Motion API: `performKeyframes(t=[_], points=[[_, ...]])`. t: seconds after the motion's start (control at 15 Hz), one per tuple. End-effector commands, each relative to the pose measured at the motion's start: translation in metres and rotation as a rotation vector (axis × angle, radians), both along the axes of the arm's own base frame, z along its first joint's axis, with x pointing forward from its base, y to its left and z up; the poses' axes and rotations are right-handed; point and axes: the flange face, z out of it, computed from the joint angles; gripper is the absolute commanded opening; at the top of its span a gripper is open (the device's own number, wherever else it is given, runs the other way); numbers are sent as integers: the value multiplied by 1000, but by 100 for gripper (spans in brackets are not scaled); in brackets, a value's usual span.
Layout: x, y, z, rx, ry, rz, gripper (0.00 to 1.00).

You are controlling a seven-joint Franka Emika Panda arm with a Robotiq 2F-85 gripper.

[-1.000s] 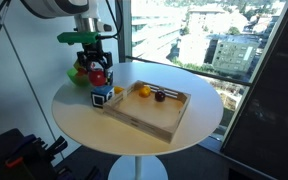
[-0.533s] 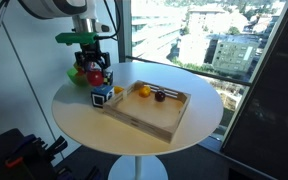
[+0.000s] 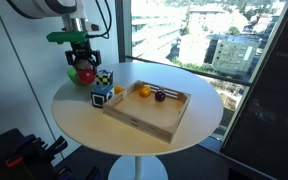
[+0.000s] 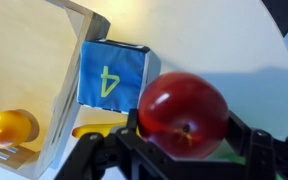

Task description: Put the red apple on the table

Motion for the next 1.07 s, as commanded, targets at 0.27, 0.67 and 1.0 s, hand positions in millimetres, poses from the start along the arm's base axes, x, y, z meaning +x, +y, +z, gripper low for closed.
performKeyframes(t=[0.27, 0.67, 1.0], points=[[-9, 36, -14, 10, 23, 76, 57], [-10, 50, -30, 24, 1, 103, 57], [-10, 56, -44, 42, -23, 118, 57]])
